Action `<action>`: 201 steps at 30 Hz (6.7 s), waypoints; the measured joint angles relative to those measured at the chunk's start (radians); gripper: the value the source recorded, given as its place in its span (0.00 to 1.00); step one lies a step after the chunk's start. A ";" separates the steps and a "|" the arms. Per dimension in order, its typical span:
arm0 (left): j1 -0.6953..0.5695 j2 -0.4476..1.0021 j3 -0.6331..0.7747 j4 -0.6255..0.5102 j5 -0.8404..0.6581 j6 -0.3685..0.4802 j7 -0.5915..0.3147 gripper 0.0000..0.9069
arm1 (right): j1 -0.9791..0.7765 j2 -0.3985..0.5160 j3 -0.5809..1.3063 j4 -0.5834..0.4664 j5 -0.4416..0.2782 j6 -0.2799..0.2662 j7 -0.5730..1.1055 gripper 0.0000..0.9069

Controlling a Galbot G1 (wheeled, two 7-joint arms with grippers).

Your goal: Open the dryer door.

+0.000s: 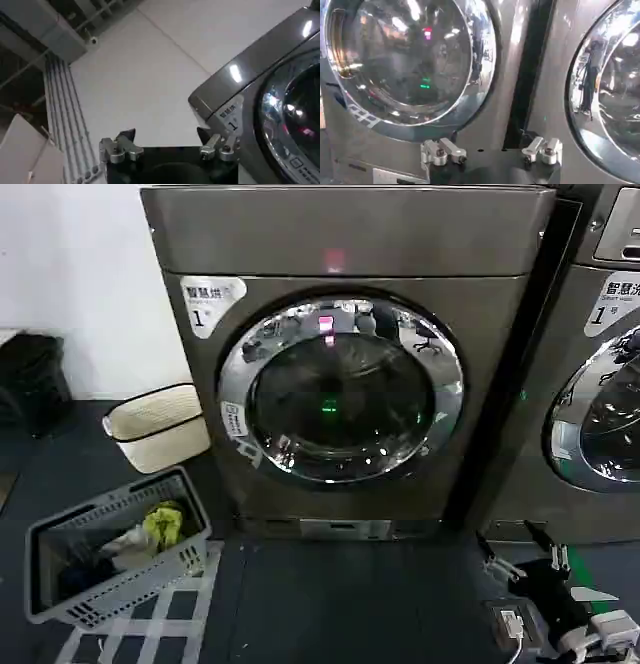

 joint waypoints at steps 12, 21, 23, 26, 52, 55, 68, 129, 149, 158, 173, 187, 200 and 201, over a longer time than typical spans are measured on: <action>-0.004 0.012 0.004 0.000 0.015 0.003 0.015 1.00 | 0.148 -0.163 -0.173 -0.085 0.070 0.064 0.113 1.00; -0.005 -0.009 0.022 -0.013 0.060 0.003 0.020 1.00 | 0.290 -0.281 -0.302 -0.154 0.080 0.069 0.118 1.00; -0.006 -0.016 0.022 -0.017 0.071 0.003 0.021 1.00 | 0.328 -0.305 -0.332 -0.178 0.089 0.069 0.120 1.00; -0.003 -0.027 0.021 -0.025 0.077 0.003 0.024 1.00 | 0.381 -0.333 -0.380 -0.210 0.095 0.068 0.122 1.00; 0.024 -0.076 0.007 -0.068 0.103 -0.006 0.028 1.00 | 0.755 -0.328 -0.666 -0.433 0.099 0.068 0.106 1.00; 0.024 -0.078 0.007 -0.069 0.106 -0.006 0.028 1.00 | 0.793 -0.329 -0.694 -0.455 0.107 0.068 0.100 1.00; 0.021 -0.086 0.006 -0.064 0.112 -0.005 0.028 1.00 | 0.957 -0.283 -0.842 -0.549 0.127 0.064 0.105 1.00; 0.034 -0.122 -0.002 -0.066 0.132 -0.015 0.031 1.00 | 1.262 0.031 -1.127 -0.869 0.091 0.082 0.078 1.00; 0.044 -0.127 0.003 -0.062 0.138 -0.028 0.031 1.00 | 1.302 0.073 -1.157 -0.986 0.085 0.114 0.011 1.00; 0.044 -0.128 0.004 -0.053 0.143 -0.034 0.030 1.00 | 1.313 0.073 -1.159 -1.023 0.107 0.152 -0.049 1.00; 0.044 -0.128 0.003 -0.052 0.143 -0.035 0.030 1.00 | 1.306 0.018 -1.170 -0.967 0.203 0.151 -0.190 1.00; 0.025 -0.107 -0.001 -0.036 0.141 0.004 0.040 1.00 | 1.262 -0.102 -1.182 -0.778 0.341 0.108 -0.266 1.00; -0.156 0.062 -0.028 0.063 0.110 0.172 0.051 1.00 | 1.212 -0.245 -1.189 -0.583 0.437 0.082 -0.271 1.00; -0.169 0.078 -0.020 0.071 0.110 0.182 0.050 1.00 | 1.209 -0.256 -1.189 -0.567 0.443 0.080 -0.273 1.00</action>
